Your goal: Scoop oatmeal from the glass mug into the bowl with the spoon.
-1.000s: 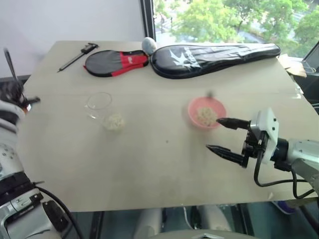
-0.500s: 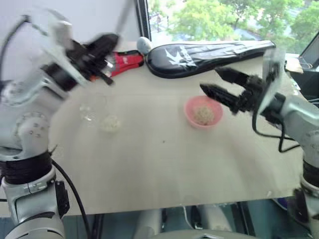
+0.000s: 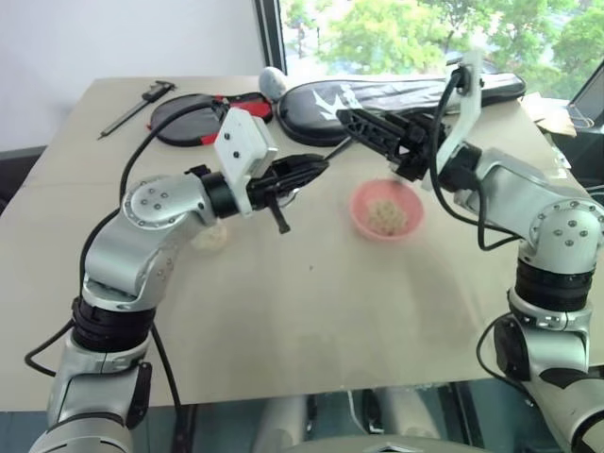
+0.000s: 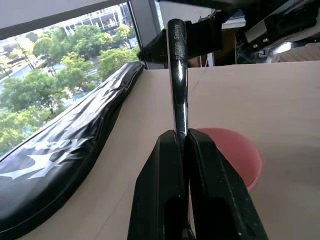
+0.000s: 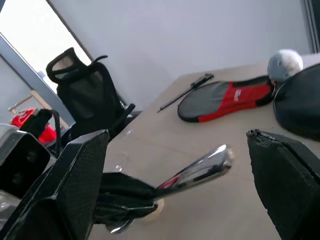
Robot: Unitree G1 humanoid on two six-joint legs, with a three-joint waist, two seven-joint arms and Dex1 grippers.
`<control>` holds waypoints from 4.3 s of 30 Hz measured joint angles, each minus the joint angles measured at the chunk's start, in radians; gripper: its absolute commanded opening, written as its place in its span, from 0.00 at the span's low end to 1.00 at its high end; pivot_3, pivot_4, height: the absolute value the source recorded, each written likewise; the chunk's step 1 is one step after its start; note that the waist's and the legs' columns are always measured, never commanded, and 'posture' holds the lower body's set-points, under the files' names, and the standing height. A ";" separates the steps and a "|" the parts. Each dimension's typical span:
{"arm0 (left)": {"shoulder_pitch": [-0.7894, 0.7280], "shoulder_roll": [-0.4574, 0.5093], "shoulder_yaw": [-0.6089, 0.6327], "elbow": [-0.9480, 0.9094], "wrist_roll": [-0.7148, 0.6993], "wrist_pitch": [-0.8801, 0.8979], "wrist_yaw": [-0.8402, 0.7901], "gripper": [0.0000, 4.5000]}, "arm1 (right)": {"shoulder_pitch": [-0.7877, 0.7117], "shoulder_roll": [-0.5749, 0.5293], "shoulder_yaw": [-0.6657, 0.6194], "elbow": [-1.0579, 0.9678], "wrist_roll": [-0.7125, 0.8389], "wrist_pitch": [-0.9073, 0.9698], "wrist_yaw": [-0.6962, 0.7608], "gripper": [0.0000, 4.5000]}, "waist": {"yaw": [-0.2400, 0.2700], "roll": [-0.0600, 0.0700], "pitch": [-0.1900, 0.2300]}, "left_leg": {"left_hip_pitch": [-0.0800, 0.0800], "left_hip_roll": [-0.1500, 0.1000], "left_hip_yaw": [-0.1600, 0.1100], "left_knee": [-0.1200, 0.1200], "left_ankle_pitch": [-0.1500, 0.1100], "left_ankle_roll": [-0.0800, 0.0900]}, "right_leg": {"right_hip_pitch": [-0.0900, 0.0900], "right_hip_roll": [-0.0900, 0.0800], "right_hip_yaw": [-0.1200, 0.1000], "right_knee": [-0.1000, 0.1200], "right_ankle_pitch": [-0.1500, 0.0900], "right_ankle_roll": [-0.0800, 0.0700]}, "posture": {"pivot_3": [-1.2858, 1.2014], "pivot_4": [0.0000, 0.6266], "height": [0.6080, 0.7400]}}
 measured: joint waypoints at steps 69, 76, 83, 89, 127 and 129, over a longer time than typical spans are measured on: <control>0.347 -0.020 0.427 0.630 0.222 -0.453 0.044 0.52 | 0.091 -0.089 -0.166 0.091 0.042 -0.072 -0.225 0.00 | 0.001 0.003 0.001 | -0.001 0.001 0.001 -0.001 -0.001 0.002 | 0.000 -0.001 0.000 -0.002 0.001 0.002 | 0.52 0.24 1.00; 0.289 -0.044 0.397 0.654 0.218 -0.460 0.053 0.01 | 0.094 -0.097 -0.166 0.080 0.041 -0.074 -0.231 0.00 | -0.001 0.003 0.001 | -0.001 0.001 0.001 -0.001 -0.001 0.002 | 0.000 -0.001 0.000 -0.002 0.001 0.002 | 0.52 0.24 1.00; 0.284 -0.060 0.382 0.641 0.215 -0.450 0.072 0.01 | 0.101 -0.111 -0.165 0.068 0.033 -0.077 -0.225 0.00 | 0.000 0.003 0.001 | -0.001 0.001 0.001 -0.001 -0.001 0.002 | 0.000 -0.001 0.000 -0.001 0.001 0.002 | 0.52 0.24 1.00; 0.198 -0.180 0.271 0.595 0.226 -0.381 0.126 0.01 | 0.016 -0.115 -0.090 0.061 -0.012 -0.069 -0.133 0.00 | 0.008 0.004 0.001 | -0.002 0.000 0.001 0.001 -0.001 0.003 | 0.000 -0.002 0.000 -0.001 0.002 0.003 | 0.52 0.24 1.00; -0.164 -0.298 -0.040 0.798 0.469 -0.505 0.103 0.01 | -0.110 0.025 0.189 0.134 -0.641 0.129 0.327 0.00 | 0.002 0.003 0.001 | -0.018 -0.001 0.002 0.016 0.000 0.003 | -0.017 -0.001 0.001 0.014 0.002 0.003 | 0.52 0.24 1.00; -0.164 -0.303 -0.041 0.798 0.469 -0.518 0.109 0.01 | -0.126 0.046 0.133 0.141 -0.630 0.156 0.306 0.00 | 0.001 0.003 0.001 | -0.018 -0.001 0.001 0.016 0.000 0.003 | -0.017 -0.001 0.001 0.014 0.002 0.003 | 0.52 0.24 1.00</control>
